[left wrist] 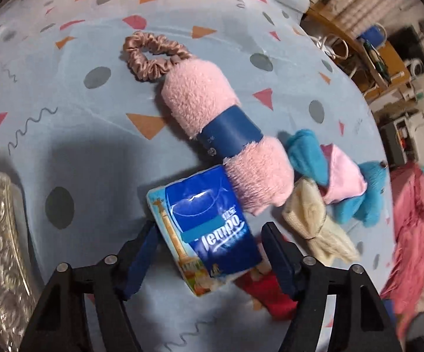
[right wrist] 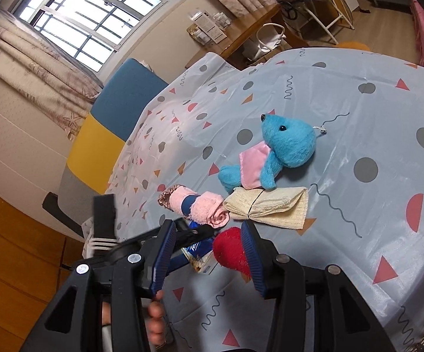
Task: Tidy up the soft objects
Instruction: 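Grasp the brown scrunchie with the right gripper while the left gripper holds the tissue pack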
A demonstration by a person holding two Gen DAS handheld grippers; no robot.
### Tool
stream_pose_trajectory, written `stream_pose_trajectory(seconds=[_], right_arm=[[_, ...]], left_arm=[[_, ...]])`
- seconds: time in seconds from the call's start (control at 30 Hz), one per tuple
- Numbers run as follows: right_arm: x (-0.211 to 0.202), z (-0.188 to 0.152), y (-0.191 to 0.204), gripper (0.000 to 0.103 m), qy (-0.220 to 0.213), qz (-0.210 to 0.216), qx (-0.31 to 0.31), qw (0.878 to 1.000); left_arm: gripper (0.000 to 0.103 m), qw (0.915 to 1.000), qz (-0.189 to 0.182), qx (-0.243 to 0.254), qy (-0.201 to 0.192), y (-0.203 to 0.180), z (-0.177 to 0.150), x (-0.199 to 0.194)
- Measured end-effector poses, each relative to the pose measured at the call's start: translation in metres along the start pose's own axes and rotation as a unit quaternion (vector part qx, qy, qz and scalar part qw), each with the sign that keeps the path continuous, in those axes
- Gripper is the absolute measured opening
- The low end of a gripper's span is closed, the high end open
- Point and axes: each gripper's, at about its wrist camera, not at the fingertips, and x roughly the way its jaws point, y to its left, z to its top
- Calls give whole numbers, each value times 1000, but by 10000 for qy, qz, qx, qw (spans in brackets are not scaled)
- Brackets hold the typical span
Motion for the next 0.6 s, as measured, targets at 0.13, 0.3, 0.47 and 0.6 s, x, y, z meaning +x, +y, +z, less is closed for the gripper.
stream_pose_trajectory(seconds=[0.13, 0.3, 0.47, 0.6], right_arm=[[0, 1, -1, 47, -10, -2, 44, 10000], [1, 0, 1, 47, 21, -42, -2, 10000], [18, -3, 16, 47, 578, 11, -417, 9975], [42, 11, 45, 47, 1318, 441, -950, 9857]], left_arm=[[62, 9975, 127, 630, -283, -4, -16, -7], [63, 9878, 396, 1336, -688, -2, -54, -16], [62, 9738, 649, 1855, -1142, 9, -90, -19], [59, 9669, 597, 2040, -1411, 8, -96, -18]])
